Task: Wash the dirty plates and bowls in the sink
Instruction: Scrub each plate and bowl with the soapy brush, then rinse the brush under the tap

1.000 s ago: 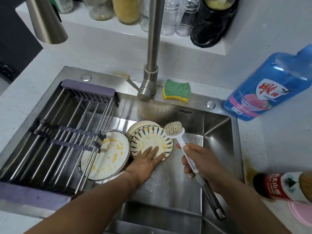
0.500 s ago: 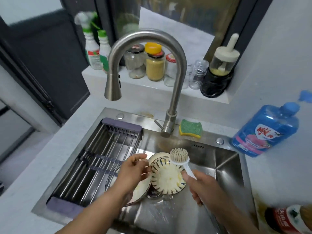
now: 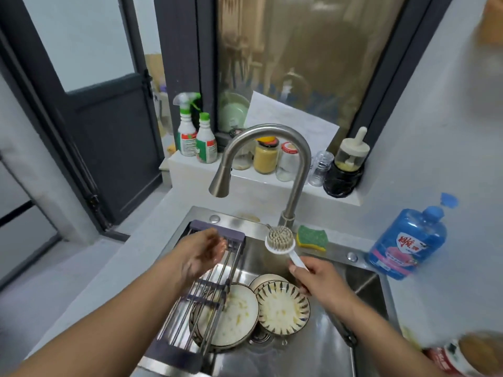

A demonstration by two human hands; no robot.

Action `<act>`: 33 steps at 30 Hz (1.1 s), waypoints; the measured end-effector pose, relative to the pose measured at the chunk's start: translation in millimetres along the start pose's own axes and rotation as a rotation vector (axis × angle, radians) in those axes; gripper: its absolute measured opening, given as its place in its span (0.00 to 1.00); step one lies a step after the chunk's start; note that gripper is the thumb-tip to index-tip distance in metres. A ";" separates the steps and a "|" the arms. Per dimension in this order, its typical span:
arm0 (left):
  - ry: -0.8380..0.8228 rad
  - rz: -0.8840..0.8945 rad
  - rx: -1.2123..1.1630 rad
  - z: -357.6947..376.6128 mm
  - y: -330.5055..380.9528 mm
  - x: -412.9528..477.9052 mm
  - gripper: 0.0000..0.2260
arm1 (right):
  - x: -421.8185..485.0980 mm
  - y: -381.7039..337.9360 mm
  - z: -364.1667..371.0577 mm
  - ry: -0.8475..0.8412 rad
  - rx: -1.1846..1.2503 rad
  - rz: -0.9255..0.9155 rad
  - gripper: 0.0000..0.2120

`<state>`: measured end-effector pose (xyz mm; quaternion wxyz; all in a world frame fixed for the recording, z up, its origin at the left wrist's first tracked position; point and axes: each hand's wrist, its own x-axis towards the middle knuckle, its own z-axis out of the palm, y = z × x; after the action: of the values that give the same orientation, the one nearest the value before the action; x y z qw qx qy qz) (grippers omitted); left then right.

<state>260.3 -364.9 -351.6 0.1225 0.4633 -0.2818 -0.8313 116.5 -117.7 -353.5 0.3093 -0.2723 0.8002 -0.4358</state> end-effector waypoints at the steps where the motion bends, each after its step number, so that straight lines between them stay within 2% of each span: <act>1: 0.009 0.032 0.014 2.7 10.5 -2.7 0.12 | -0.8 -3.4 -1.5 0.004 -0.025 -0.021 0.05; 5: 0.088 0.266 0.146 13.7 50.3 -7.2 0.07 | -6.5 -2.2 -5.6 0.002 -0.099 -0.067 0.13; 8: 0.123 0.496 0.283 22.5 84.0 -3.2 0.12 | -10.2 2.8 -5.9 0.035 -0.128 -0.044 0.08; 11: 0.049 0.629 0.401 38.2 112.8 -6.4 0.12 | -13.0 5.4 -7.3 0.070 -0.122 -0.011 0.07; 14: -0.062 0.695 0.608 52.3 126.4 -15.4 0.10 | -17.5 5.4 -8.9 0.078 -0.102 0.019 0.07; 17: -0.089 0.770 0.762 57.3 125.3 -23.4 0.10 | -19.7 6.9 -10.5 0.109 -0.100 0.032 0.07; 23: -0.161 0.909 0.889 41.5 105.6 -35.6 0.06 | -21.5 14.0 -15.8 0.165 -0.083 0.105 0.09; 28: -0.358 0.897 0.994 41.2 79.8 -49.9 0.06 | -24.6 28.7 -21.3 0.249 -0.025 0.148 0.09; 33: -0.509 0.878 0.983 82.0 40.9 -59.8 0.05 | -29.8 41.0 -28.9 0.407 0.072 0.214 0.10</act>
<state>221.5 -341.3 -252.1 0.1531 0.0996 -0.8053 -0.5641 108.2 -62.1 -368.9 0.1954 -0.0811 0.8543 -0.4748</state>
